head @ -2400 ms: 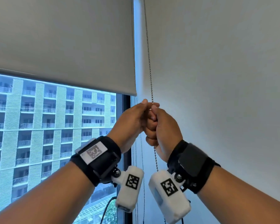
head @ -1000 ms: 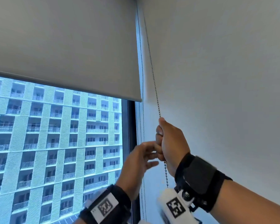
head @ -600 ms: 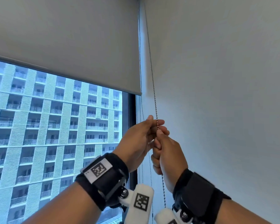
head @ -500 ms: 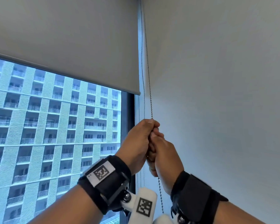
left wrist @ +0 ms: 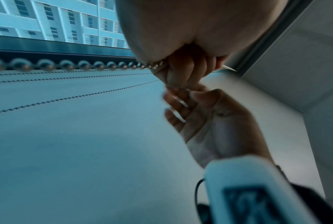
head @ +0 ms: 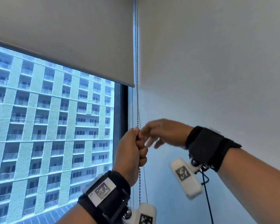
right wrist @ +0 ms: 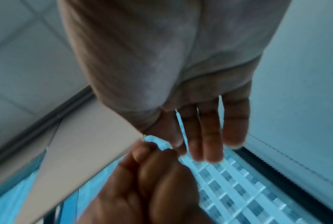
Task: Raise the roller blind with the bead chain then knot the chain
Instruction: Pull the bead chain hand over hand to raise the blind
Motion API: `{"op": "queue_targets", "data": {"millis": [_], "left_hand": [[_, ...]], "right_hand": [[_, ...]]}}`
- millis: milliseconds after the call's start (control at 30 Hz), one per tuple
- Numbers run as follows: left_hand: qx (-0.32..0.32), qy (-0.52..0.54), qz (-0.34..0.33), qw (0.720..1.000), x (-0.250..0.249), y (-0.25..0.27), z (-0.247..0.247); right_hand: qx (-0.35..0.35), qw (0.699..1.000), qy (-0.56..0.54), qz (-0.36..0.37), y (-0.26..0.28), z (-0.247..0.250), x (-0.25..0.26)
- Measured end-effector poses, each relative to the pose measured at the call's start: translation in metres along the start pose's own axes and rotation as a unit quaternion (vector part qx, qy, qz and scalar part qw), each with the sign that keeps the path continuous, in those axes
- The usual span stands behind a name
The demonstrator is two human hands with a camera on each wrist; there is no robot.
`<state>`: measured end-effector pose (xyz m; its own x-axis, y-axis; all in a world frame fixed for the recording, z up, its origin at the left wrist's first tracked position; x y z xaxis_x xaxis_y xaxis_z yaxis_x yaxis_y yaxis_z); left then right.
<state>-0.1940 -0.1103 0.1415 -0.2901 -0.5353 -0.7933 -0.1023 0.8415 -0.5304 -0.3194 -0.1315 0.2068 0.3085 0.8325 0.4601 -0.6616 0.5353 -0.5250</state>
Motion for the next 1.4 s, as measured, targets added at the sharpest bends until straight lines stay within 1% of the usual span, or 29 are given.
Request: {"op": "queue_targets", "data": {"millis": [33, 67, 100, 133, 167, 233, 300, 367, 400, 467, 533, 600, 667, 767, 833, 900, 967, 1033, 1100, 1133, 1200, 1267, 1300, 1333, 1367, 1400], "left_hand": [[0.000, 0.000, 0.002, 1.000, 0.002, 0.001, -0.001], [0.001, 0.000, 0.003, 1.000, 0.003, 0.002, -0.003], [0.004, -0.005, 0.004, 1.000, 0.005, 0.003, -0.004], [0.009, -0.012, 0.001, 1.000, 0.004, 0.006, -0.008], [0.009, -0.023, -0.004, 1.000, 0.006, 0.006, -0.011], [0.006, -0.049, -0.026, 0.998, 0.010, 0.006, -0.014], [0.008, -0.064, -0.059, 0.996, 0.010, 0.007, -0.015], [0.000, -0.135, -0.082, 0.987, 0.013, 0.009, -0.009], [-0.008, -0.186, -0.096, 0.978, 0.015, 0.010, -0.003], [-0.014, -0.216, -0.058, 0.975, 0.015, 0.013, 0.007], [-0.004, -0.200, -0.008, 0.980, 0.010, 0.011, 0.017], [0.012, -0.214, -0.003, 0.977, 0.001, 0.001, 0.022], [0.034, -0.236, -0.006, 0.971, -0.013, -0.006, 0.023], [0.065, -0.246, 0.004, 0.967, -0.029, -0.014, 0.021], [0.082, -0.226, 0.009, 0.971, -0.039, -0.017, 0.019], [0.099, -0.195, -0.001, 0.976, -0.047, -0.021, 0.016], [0.095, -0.182, -0.022, 0.978, -0.053, -0.025, 0.011], [0.082, -0.209, -0.047, 0.973, -0.054, -0.028, 0.007], [0.075, -0.234, -0.059, 0.968, -0.051, -0.028, 0.006], [0.071, -0.231, -0.060, 0.969, -0.048, -0.028, 0.007], [0.043, -0.184, -0.052, 0.981, -0.040, -0.026, 0.009], [-0.010, -0.118, -0.029, 0.993, -0.031, -0.025, 0.011], [-0.039, -0.103, -0.021, 0.994, -0.027, -0.024, 0.011], [-0.064, -0.099, -0.021, 0.993, -0.023, -0.022, 0.011], [-0.078, -0.094, -0.021, 0.992, -0.021, -0.019, 0.009], [-0.087, -0.086, -0.018, 0.992, -0.019, -0.016, 0.005]], "right_hand": [[-0.043, 0.996, -0.077, 0.011, -0.005, 0.005, 0.004], [-0.082, 0.982, -0.170, 0.020, -0.009, 0.008, 0.007], [-0.110, 0.957, -0.266, 0.026, -0.013, 0.008, 0.010], [-0.133, 0.931, -0.338, 0.028, -0.016, 0.006, 0.013], [-0.152, 0.909, -0.388, 0.026, -0.020, 0.002, 0.015], [-0.188, 0.872, -0.451, 0.020, -0.026, -0.009, 0.021], [-0.221, 0.849, -0.479, 0.018, -0.027, -0.020, 0.025], [-0.228, 0.840, -0.492, 0.024, -0.024, -0.028, 0.026], [-0.227, 0.837, -0.497, 0.029, -0.022, -0.031, 0.025], [-0.234, 0.832, -0.502, 0.034, -0.019, -0.035, 0.020], [-0.243, 0.825, -0.509, 0.039, -0.017, -0.038, 0.017], [-0.250, 0.820, -0.512, 0.051, -0.015, -0.041, 0.015], [-0.252, 0.824, -0.504, 0.057, -0.014, -0.043, 0.014], [-0.241, 0.838, -0.485, 0.057, -0.009, -0.047, 0.012], [-0.231, 0.848, -0.473, 0.056, -0.004, -0.052, 0.011], [-0.225, 0.857, -0.460, 0.059, 0.000, -0.058, 0.009], [-0.221, 0.859, -0.459, 0.060, 0.001, -0.064, 0.005], [-0.220, 0.862, -0.454, 0.058, 0.002, -0.070, -0.001], [-0.209, 0.874, -0.435, 0.059, 0.001, -0.074, -0.011], [-0.195, 0.885, -0.418, 0.060, 0.002, -0.076, -0.016], [-0.145, 0.924, -0.346, 0.070, 0.005, -0.076, -0.028], [-0.067, 0.971, -0.217, 0.071, 0.007, -0.075, -0.037], [-0.032, 0.987, -0.148, 0.061, 0.007, -0.073, -0.040], [-0.008, 0.995, -0.087, 0.047, 0.006, -0.069, -0.044], [0.001, 0.998, -0.045, 0.036, 0.003, -0.063, -0.047], [-0.009, 0.999, -0.026, 0.026, -0.001, -0.056, -0.049]]}}
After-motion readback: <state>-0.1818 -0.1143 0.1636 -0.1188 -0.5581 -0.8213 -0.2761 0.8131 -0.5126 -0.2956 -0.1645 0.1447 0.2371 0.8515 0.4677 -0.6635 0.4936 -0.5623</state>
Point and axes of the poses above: each hand's wrist, its own y-axis away from the middle knuckle, its own z-axis out of the back of the hand, x = y × z, the point moved 2 cm from there along -y, towards the middle knuckle, and after that the axes turned 8 degrees about z, right-handed, at the moved point
